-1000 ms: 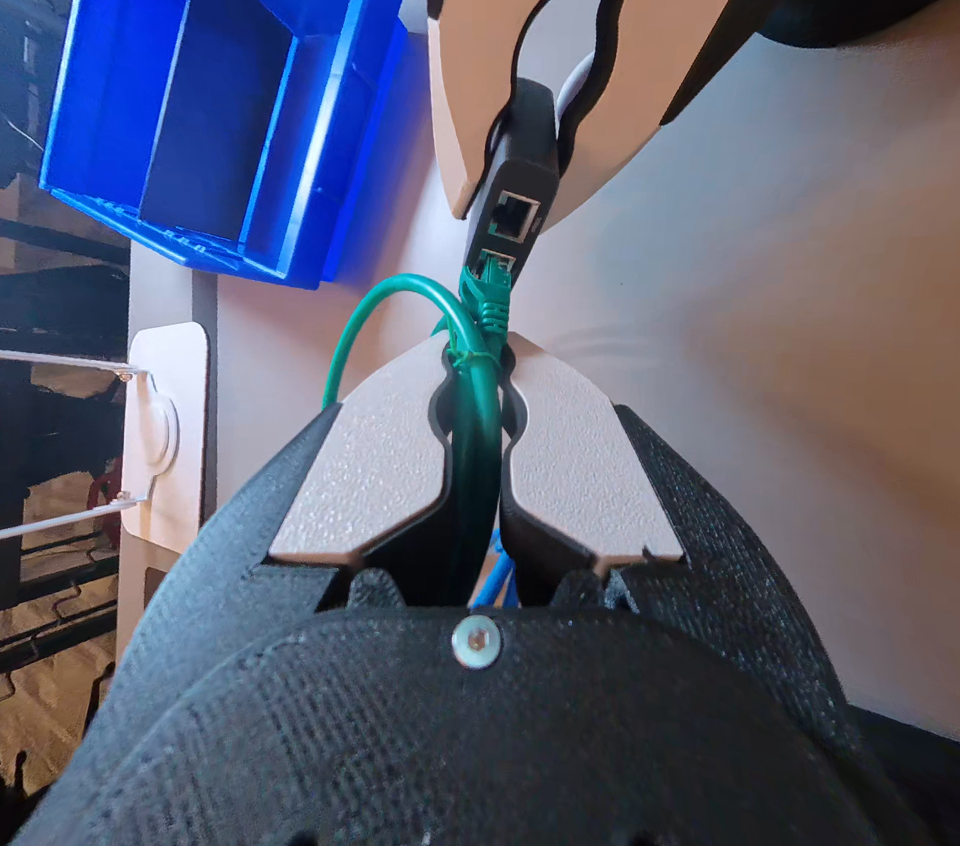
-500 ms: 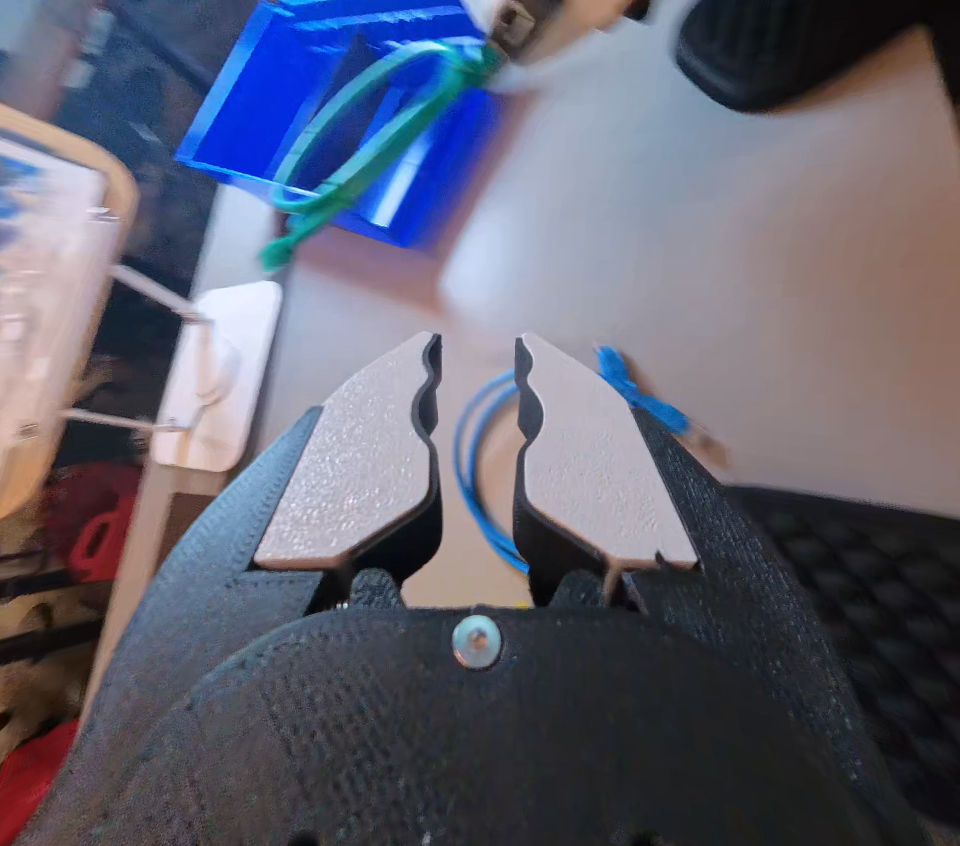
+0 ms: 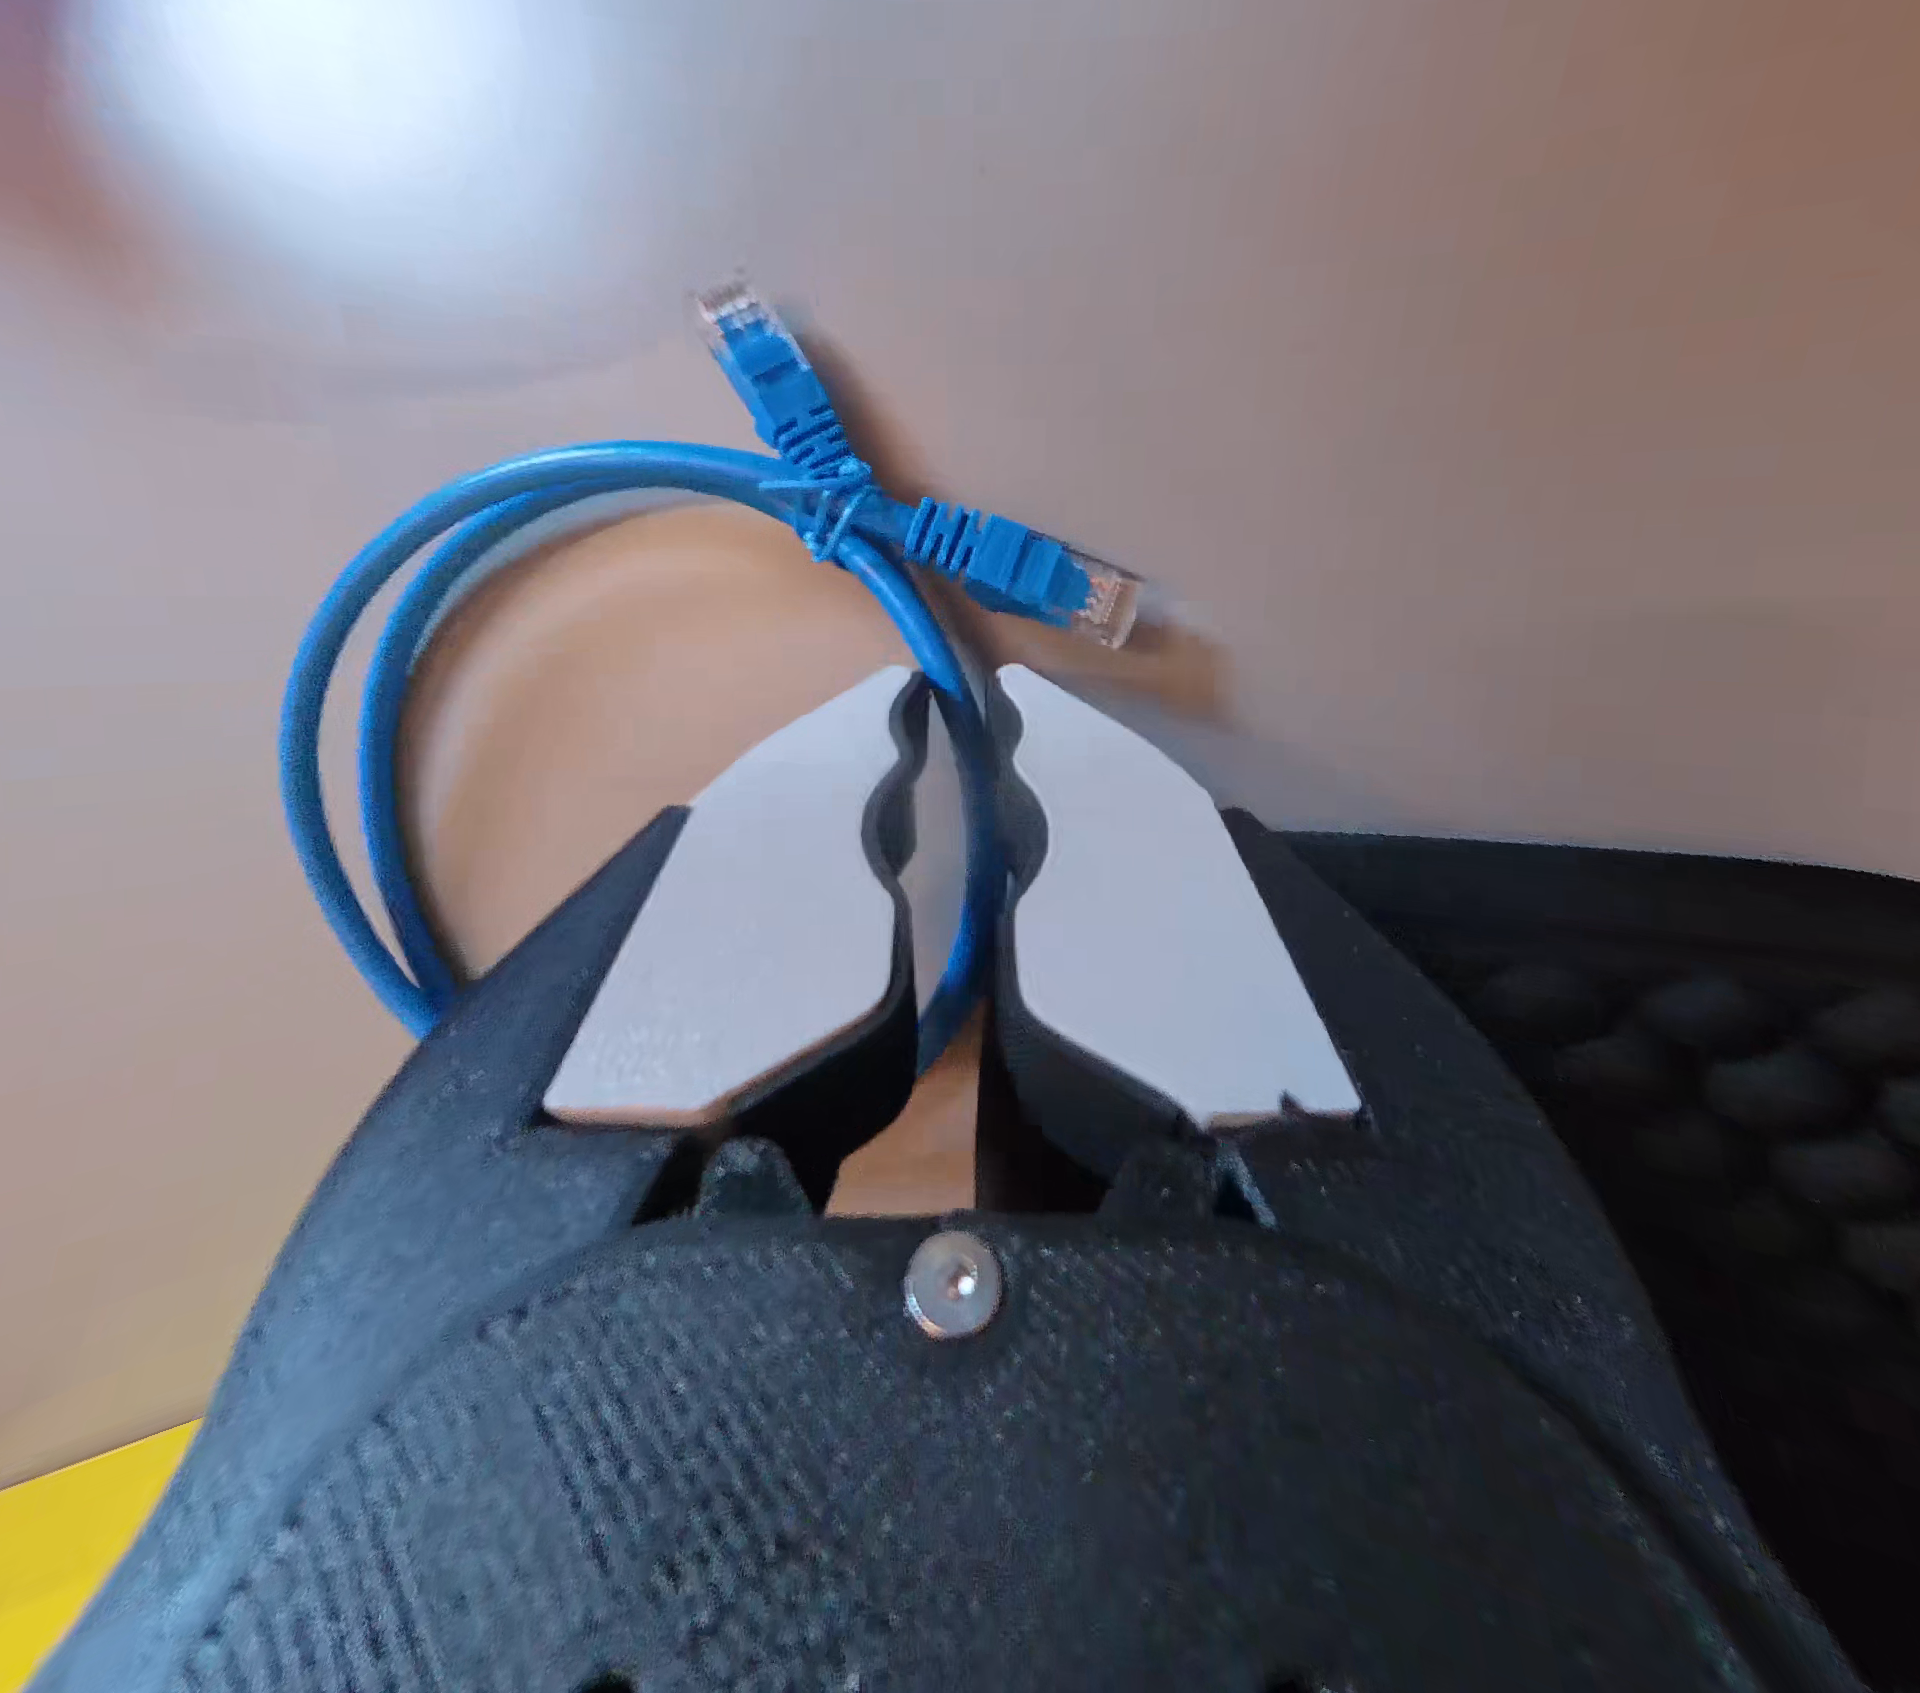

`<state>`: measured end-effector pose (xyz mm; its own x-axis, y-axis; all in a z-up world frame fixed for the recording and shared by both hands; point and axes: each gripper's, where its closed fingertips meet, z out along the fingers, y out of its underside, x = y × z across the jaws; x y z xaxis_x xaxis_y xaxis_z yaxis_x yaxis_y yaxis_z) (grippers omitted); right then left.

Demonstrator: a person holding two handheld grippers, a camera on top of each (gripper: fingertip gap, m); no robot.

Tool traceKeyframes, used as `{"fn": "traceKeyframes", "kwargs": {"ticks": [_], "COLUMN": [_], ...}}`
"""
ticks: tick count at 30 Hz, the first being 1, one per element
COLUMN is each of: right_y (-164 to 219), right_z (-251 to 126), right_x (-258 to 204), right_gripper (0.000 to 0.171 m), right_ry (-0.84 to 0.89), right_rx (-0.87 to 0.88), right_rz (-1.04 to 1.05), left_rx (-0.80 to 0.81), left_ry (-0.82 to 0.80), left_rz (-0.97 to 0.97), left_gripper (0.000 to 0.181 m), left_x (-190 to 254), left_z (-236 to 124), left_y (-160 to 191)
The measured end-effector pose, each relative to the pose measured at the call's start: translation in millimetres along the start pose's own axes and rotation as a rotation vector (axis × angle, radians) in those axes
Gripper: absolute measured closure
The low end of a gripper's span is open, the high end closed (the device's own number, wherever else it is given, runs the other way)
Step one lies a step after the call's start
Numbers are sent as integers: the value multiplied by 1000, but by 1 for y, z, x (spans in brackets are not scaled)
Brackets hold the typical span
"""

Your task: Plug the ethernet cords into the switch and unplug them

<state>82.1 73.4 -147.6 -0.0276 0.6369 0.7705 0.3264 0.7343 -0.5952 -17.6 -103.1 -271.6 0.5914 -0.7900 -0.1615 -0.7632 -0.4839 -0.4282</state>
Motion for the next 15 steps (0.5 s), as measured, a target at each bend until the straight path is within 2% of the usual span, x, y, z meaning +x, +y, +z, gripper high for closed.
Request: {"fn": "traceKeyframes", "kwargs": {"ticks": [1, 3, 6, 9, 15], "right_y": [1, 2, 3, 2, -2], "right_z": [0, -2, -5, -9, -14], "right_x": [0, 1, 5, 11, 16], "right_gripper": [150, 150, 150, 149, 150], "right_ry": [0, 2, 14, 28, 32], "right_rx": [0, -1, 3, 17, 43], "right_rz": [0, 3, 13, 34, 68], "left_rx": [4, 15, 95, 200, 434], "left_ry": [-9, -36, -44, -80, 14], "left_rz": [3, -3, 4, 33, 126], "left_gripper": [172, 174, 173, 172, 171], "left_x": [-2, -8, -8, -9, 3], "left_z": [-1, -8, -36, -81, -169], "left_y": [-2, -5, -21, -42, -82]}}
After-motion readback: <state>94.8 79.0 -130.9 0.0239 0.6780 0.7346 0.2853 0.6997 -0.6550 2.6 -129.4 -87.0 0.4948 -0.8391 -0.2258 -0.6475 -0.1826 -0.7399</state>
